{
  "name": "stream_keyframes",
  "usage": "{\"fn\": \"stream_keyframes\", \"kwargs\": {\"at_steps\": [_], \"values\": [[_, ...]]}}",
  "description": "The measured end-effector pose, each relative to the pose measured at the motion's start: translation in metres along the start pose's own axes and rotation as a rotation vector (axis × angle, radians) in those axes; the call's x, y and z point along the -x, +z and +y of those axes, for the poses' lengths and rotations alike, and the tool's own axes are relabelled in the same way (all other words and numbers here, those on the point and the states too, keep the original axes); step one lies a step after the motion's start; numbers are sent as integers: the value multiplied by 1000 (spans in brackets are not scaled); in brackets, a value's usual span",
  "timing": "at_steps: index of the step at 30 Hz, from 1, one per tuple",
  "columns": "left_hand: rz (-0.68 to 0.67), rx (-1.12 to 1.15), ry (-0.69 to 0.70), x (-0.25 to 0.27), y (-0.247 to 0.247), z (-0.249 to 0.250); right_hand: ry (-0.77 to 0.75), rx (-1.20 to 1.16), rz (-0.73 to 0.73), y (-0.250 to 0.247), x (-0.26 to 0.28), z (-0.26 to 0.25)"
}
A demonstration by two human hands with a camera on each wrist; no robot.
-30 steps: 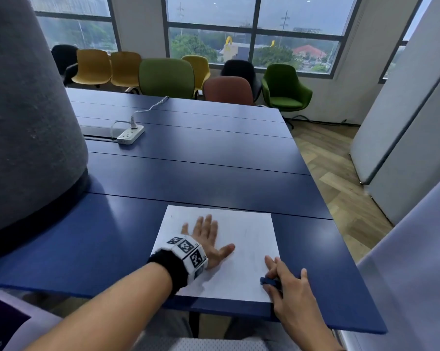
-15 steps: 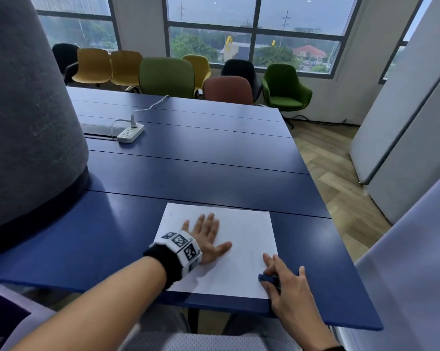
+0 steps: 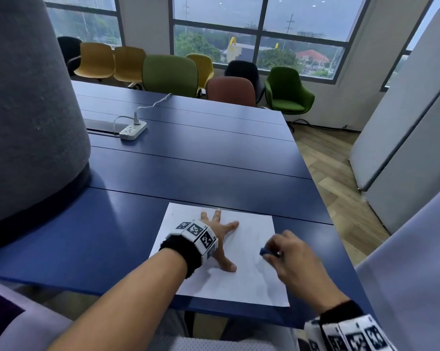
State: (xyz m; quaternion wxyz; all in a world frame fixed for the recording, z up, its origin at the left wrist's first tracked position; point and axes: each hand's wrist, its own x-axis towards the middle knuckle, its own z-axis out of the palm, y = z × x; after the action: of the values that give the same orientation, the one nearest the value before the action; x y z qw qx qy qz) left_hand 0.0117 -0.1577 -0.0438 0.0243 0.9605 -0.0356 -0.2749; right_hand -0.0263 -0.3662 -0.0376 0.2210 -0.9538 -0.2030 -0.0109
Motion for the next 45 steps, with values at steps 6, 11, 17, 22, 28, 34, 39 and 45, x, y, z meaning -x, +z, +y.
{"fn": "stream_keyframes", "kwargs": {"at_steps": [6, 11, 17, 22, 28, 34, 39, 45], "values": [[-44, -9, -35, -9, -4, 1, 45, -38, -88, 1, -84, 12], [-30, 7, -32, -14, 0, -1, 87, -16, -161, 14, -112, 16], [-22, 12, -36, -19, 3, -2, 131, -143, -176, 17, -106, 17], [-3, -1, -32, -20, 5, -2, 139, -144, -185, 15, -109, 18], [9, 20, -34, -24, 8, -4, 135, -226, -302, 16, -100, 11], [10, 27, -24, -25, 8, -4, 170, -185, -163, 18, -112, 18], [12, 31, -25, -26, 10, -5, 114, -184, -344, 15, -108, 14], [20, 36, -24, -28, 12, -5, 74, -175, -296, 19, -107, 17]]}}
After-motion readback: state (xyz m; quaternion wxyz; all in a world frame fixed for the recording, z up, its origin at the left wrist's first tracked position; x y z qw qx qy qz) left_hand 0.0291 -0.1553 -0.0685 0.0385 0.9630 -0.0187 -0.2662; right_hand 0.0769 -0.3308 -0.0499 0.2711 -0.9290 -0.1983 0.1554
